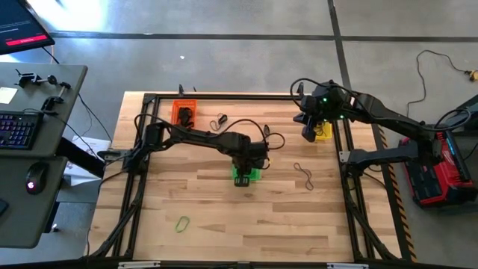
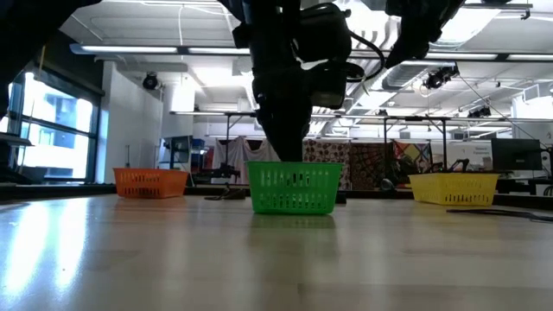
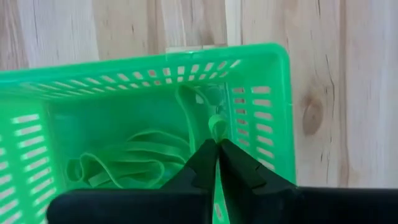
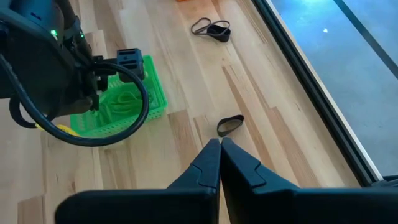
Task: Sort rubber bands into baskets
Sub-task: Put the green rubber band into the green bin, then put the purple rubber band into the yellow bin
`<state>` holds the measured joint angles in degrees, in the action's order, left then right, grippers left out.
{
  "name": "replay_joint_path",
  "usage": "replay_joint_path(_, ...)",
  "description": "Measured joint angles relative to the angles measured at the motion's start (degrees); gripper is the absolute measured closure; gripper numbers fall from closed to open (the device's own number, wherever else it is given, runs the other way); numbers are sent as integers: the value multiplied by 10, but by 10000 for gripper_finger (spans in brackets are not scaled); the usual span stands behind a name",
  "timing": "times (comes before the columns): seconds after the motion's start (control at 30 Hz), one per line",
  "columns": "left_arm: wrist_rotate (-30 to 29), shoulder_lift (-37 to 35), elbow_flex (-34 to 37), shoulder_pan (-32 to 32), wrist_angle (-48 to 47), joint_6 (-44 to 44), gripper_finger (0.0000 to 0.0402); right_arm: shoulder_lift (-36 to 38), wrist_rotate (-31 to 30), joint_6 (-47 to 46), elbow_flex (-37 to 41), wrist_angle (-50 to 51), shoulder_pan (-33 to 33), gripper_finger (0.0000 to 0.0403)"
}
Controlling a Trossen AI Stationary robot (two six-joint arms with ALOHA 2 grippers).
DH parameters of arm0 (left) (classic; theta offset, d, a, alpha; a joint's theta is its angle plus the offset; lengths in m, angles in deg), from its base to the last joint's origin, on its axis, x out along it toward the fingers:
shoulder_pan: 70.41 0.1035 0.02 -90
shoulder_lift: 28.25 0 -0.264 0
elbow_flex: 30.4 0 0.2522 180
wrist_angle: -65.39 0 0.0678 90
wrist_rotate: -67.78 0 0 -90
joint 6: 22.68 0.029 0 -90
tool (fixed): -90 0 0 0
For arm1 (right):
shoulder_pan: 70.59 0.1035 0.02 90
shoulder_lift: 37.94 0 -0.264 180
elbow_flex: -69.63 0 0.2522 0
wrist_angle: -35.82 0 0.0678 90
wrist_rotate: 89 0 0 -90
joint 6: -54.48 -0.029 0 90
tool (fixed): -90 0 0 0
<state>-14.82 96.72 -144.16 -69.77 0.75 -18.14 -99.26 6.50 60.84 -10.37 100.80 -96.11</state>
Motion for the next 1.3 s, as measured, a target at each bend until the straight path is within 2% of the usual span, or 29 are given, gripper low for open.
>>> replay_joint_path(0.27, 0, -1, 0, 0, 2, 1, 334, 0, 0, -5, 0, 0, 0, 403)
replay_joint_path(0.47, -8, -2, -31, 2, -34, -9, 283, 0, 0, -5, 0, 0, 0, 403)
replay_joint_path(0.63, -20, -8, -64, 8, -59, 11, 268, 0, 0, -5, 0, 0, 0, 403)
replay_joint_path(0.9, -31, -51, -75, 35, -72, 21, 292, -1, -1, -29, 0, -23, 0, 403)
replay_joint_path(1.13, -41, -120, -75, 75, -72, 7, 371, -1, -3, -34, 0, -43, 1, 403)
replay_joint_path(1.2, -41, -139, -63, 87, -53, -1, 393, -1, -3, -35, 0, -55, 0, 403)
replay_joint_path(1.3, -41, -170, -15, 105, -17, -14, 395, -1, -3, -35, 0, -74, 0, 403)
